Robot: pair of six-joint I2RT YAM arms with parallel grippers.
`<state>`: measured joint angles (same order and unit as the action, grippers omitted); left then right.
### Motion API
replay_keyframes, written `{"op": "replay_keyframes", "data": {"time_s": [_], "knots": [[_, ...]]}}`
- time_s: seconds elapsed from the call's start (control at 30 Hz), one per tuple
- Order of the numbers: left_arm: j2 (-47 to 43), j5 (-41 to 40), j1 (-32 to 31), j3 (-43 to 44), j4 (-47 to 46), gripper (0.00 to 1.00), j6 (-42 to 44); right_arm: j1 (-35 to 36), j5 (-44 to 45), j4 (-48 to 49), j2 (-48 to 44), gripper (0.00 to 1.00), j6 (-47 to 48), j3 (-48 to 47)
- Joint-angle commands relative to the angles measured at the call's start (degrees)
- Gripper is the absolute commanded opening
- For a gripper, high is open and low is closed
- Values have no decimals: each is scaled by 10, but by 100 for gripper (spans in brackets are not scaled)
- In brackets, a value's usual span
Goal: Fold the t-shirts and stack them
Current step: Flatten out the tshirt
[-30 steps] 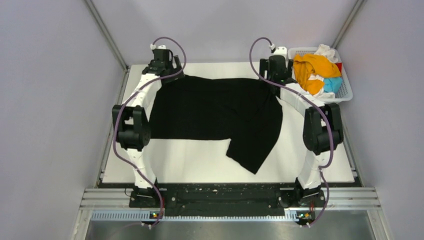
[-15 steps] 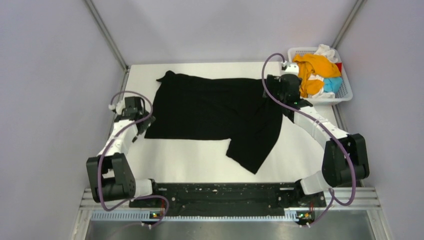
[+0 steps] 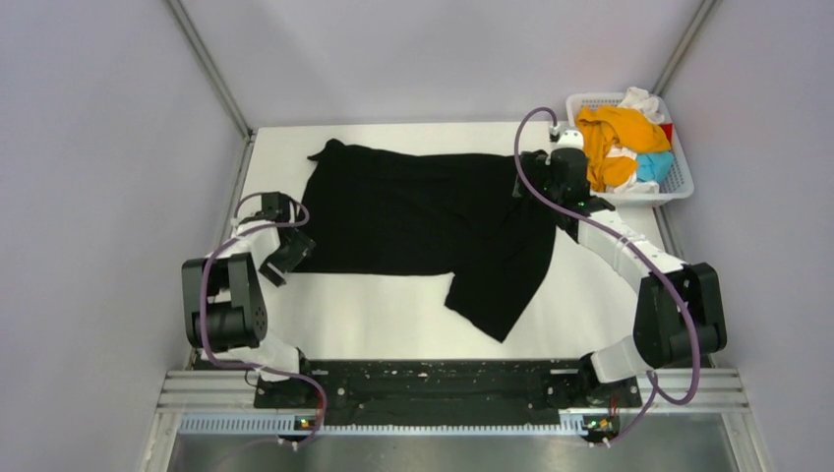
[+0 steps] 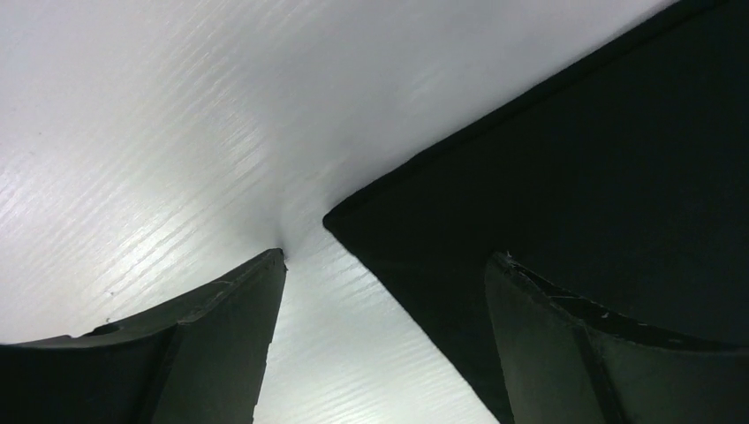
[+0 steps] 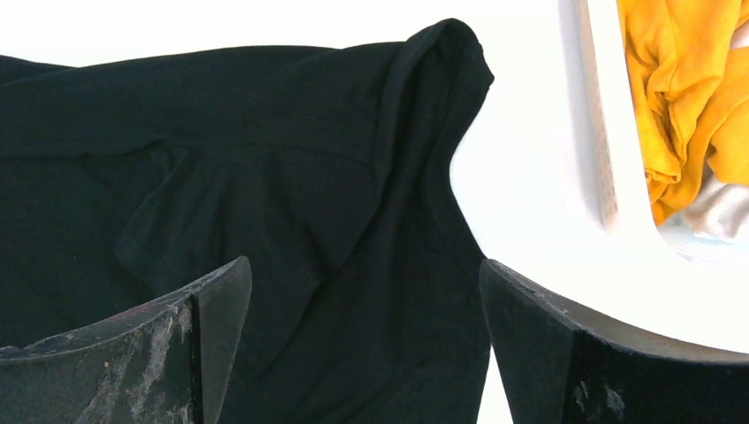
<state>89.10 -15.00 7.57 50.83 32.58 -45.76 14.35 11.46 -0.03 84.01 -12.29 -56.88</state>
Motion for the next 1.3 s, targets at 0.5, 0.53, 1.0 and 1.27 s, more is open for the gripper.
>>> {"op": "replay_keyframes", "data": {"time_s": [0.5, 0.53, 1.0, 1.27], "knots": [[99, 43, 16, 69, -46, 65, -20, -3, -2, 6, -45, 99, -12, 0], [100, 50, 16, 72, -38, 64, -17, -3, 1, 5, -47, 99, -12, 2], [55, 85, 15, 19, -24, 32, -4, -2, 25, 11, -60, 99, -12, 15], [37, 87, 15, 26, -27, 0, 17, -2, 1, -38, -65, 99, -31, 16]]}}
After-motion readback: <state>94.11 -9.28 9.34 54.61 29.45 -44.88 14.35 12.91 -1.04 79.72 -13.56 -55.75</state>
